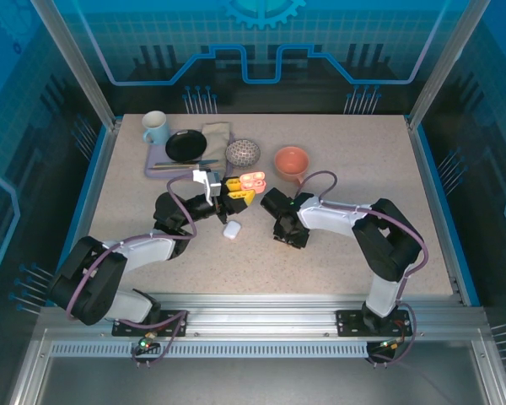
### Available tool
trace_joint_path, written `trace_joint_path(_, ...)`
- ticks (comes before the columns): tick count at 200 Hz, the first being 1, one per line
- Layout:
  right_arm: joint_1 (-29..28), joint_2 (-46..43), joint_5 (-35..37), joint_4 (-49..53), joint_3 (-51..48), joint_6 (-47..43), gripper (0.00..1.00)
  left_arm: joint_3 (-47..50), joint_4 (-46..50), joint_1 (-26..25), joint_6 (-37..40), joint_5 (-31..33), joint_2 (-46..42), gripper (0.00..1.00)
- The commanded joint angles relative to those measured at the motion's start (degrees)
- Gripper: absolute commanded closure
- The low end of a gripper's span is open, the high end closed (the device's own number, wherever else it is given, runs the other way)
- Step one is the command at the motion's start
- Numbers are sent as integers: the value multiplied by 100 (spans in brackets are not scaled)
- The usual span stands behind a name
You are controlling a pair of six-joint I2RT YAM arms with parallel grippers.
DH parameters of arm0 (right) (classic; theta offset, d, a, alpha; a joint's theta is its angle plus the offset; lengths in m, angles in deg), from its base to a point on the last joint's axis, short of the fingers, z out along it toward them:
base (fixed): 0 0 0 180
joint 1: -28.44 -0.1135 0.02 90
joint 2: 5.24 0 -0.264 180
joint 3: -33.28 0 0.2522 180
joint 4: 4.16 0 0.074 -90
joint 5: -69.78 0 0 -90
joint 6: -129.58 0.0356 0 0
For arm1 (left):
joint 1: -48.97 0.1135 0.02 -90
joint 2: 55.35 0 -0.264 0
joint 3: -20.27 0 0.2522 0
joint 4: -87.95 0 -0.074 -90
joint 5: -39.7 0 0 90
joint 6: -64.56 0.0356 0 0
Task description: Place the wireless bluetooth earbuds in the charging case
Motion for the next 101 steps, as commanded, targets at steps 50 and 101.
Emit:
trace_joint_path(50, 180, 82, -59, 1, 69, -582, 63, -196, -127, 41, -59, -28, 26, 100)
trace_joint_path(101, 168, 97, -170, -71, 56, -649, 63, -212, -119, 42, -50, -19, 39, 100)
